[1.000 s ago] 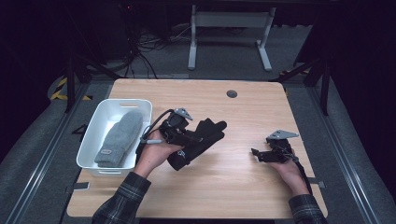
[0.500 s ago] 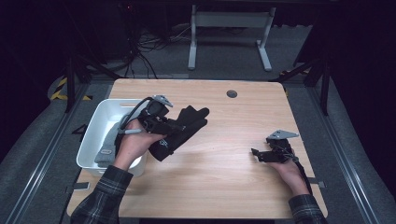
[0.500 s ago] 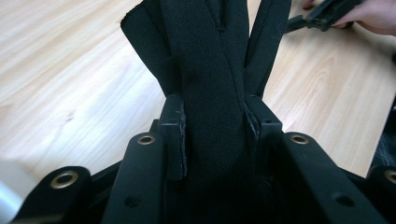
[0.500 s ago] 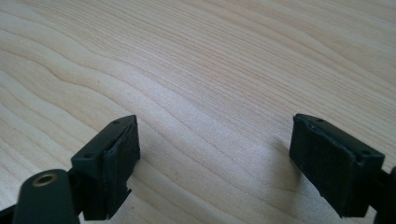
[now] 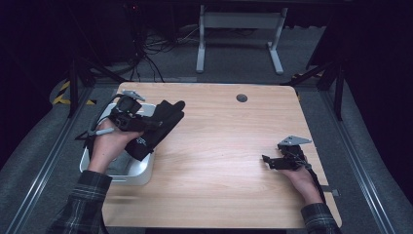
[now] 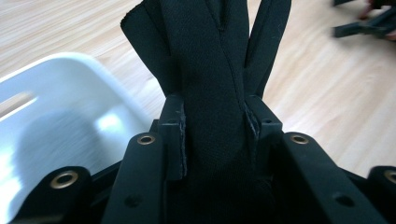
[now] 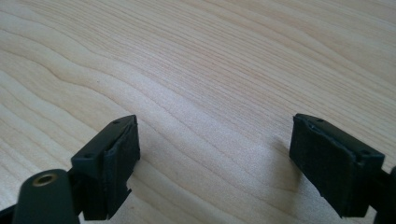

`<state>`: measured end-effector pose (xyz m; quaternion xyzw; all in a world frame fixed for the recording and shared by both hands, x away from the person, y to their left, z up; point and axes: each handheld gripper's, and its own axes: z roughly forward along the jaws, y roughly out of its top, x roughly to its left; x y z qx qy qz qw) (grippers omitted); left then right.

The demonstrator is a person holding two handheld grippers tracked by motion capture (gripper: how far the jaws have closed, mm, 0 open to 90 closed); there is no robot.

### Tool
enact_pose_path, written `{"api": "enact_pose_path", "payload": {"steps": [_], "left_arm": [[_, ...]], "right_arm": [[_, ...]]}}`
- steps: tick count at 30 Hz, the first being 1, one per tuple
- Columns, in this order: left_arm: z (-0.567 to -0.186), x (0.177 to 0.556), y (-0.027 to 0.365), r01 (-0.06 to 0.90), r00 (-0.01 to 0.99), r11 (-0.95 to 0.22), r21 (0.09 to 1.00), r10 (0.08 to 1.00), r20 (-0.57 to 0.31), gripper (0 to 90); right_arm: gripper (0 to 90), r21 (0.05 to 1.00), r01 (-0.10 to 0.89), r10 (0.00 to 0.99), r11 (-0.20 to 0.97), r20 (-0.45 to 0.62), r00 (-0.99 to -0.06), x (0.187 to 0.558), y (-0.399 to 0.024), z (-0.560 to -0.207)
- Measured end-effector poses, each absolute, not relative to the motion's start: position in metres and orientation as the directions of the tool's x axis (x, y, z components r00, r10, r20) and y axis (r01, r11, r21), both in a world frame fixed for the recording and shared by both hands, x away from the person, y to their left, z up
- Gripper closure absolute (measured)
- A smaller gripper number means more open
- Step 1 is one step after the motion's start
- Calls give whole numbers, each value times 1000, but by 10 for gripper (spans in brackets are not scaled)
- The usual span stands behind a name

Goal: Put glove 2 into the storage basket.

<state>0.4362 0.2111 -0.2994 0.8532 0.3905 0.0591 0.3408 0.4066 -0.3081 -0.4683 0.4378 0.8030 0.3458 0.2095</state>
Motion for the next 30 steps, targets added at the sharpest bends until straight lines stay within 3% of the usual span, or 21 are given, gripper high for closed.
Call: {"api": "enact_pose_path", "payload": {"steps": [10,23,26,30], "left_arm": [[-318,436,276,719,545,-342,606,818,-185,659],[-356,445,291,783,458,-287,552,866,-199,646],[-365,448,290,791,445,-290,538,877,-182,597],[-373,452,294,797,434,-282,534,883,-182,440]], "right_arm": [[163,739,558,848,377,-34,-528,407,-308,-468],[163,739,559,849,376,-33,-528,407,-308,-468],[163,739,559,849,376,-33,-528,407,-308,-468],[163,739,559,849,376,-33,-528,407,-308,-468]]}}
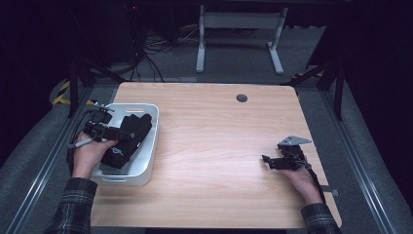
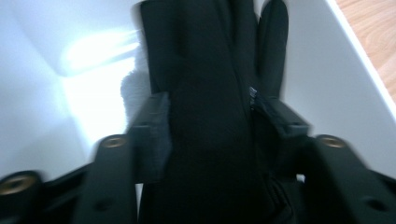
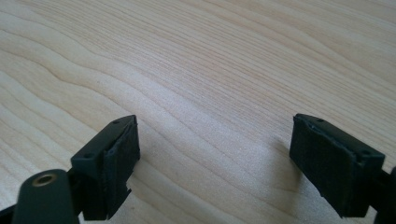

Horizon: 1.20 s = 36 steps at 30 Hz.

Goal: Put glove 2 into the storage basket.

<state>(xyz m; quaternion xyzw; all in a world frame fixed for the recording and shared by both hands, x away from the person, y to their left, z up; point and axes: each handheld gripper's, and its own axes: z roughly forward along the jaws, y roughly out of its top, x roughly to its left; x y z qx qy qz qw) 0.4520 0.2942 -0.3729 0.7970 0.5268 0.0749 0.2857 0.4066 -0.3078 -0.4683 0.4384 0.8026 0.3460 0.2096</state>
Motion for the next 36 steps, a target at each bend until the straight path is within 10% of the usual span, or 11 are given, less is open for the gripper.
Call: {"api": "enact_pose_path", "payload": {"steps": [6,36], "left_arm": [[-370,451,292,773,430,-294,562,894,-124,210],[-339,431,190,604,644,-363,709,747,-165,168]], "right_arm": [[163,739,559,849,376,-33,-528,407,-308,-468],[163,739,559,848,376,-32,-528,406,-308,-468]]}}
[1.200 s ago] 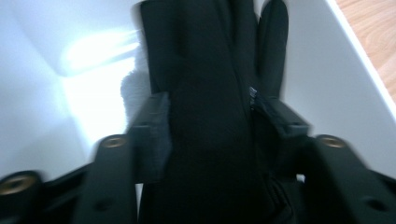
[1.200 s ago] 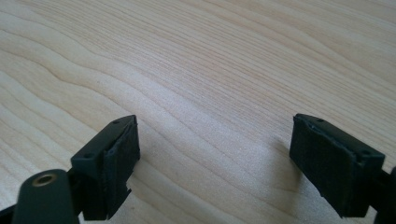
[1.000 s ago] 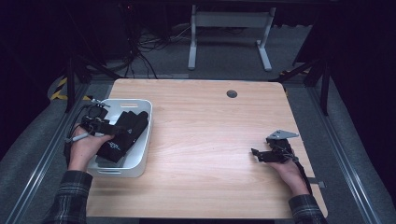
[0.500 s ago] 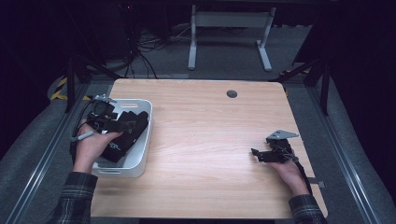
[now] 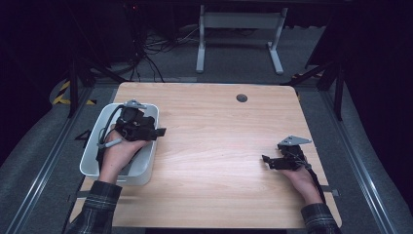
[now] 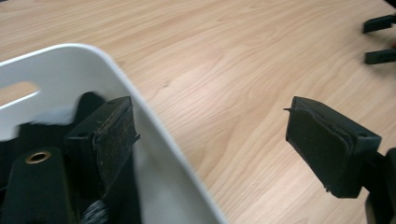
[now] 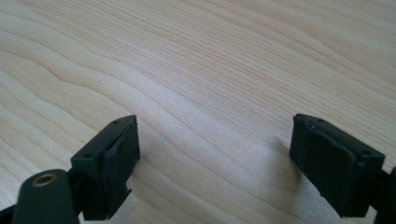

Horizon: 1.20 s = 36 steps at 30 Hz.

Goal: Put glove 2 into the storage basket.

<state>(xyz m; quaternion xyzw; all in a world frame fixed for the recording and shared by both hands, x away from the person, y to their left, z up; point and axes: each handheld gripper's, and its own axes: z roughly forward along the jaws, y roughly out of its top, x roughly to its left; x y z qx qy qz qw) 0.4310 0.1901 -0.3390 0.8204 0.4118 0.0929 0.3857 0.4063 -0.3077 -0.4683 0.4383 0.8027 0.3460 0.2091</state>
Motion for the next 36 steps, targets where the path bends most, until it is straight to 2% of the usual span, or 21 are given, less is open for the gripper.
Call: {"api": "enact_pose_path", "payload": {"steps": [9,22,30,36], "left_arm": [[-352,427,152,577,691,-386,720,700,-179,168],[-393,411,96,545,761,-438,715,617,-202,168],[-420,401,73,532,782,-470,704,591,-198,168],[-441,396,59,513,794,-512,688,587,-155,168]], "right_arm": [[163,738,559,848,378,-34,-529,406,-307,-468],[163,738,556,845,382,-34,-534,406,-307,-468],[163,738,557,844,382,-34,-535,406,-307,-468],[163,738,556,843,383,-34,-536,406,-307,-468]]}}
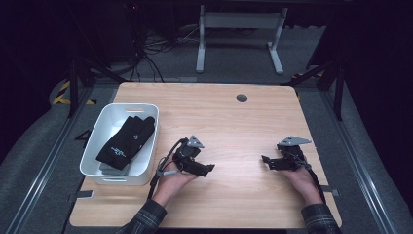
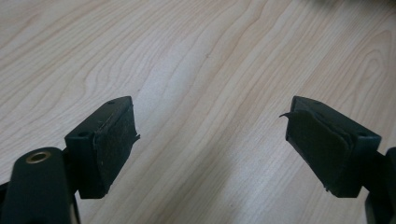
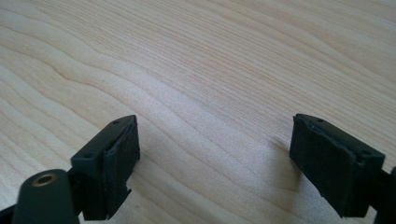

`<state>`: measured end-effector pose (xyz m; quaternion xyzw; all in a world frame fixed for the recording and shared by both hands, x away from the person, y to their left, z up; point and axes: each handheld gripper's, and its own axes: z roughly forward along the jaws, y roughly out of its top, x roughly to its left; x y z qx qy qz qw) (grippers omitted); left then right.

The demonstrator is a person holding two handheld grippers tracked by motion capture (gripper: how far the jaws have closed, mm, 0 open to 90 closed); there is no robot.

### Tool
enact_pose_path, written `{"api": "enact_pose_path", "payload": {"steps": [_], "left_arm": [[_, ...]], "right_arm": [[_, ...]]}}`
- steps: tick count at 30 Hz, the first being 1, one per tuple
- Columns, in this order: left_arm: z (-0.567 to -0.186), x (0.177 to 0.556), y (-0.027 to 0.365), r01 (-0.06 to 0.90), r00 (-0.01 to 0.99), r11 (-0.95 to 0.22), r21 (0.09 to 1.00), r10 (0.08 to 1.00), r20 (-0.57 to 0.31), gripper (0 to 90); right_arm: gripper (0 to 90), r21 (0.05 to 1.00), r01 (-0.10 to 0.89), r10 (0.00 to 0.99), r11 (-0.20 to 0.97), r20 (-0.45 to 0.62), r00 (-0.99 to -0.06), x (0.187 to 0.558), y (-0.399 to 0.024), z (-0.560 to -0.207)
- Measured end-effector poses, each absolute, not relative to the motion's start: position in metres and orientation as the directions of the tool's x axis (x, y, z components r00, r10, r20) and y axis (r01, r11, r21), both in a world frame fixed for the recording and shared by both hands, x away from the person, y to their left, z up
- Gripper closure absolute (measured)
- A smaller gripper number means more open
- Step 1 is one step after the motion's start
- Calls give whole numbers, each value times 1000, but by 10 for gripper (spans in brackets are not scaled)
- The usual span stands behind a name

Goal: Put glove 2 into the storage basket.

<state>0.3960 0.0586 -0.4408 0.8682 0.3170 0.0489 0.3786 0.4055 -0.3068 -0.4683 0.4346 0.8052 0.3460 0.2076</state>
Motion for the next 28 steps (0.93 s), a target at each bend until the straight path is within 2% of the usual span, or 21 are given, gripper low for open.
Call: {"api": "enact_pose_path", "payload": {"steps": [8,16,18,28], "left_arm": [[-458,391,48,489,801,-531,693,588,-115,161],[-473,387,40,428,809,-576,696,588,-10,133],[-475,387,40,423,816,-576,699,578,-16,88],[-475,386,39,417,822,-581,699,570,-17,79]], "right_arm": [[163,738,555,842,384,-33,-538,406,-307,-468],[163,738,555,842,384,-33,-539,405,-307,-468],[163,738,555,842,384,-33,-539,405,-306,-468],[162,738,555,842,384,-32,-539,405,-306,-468]]}}
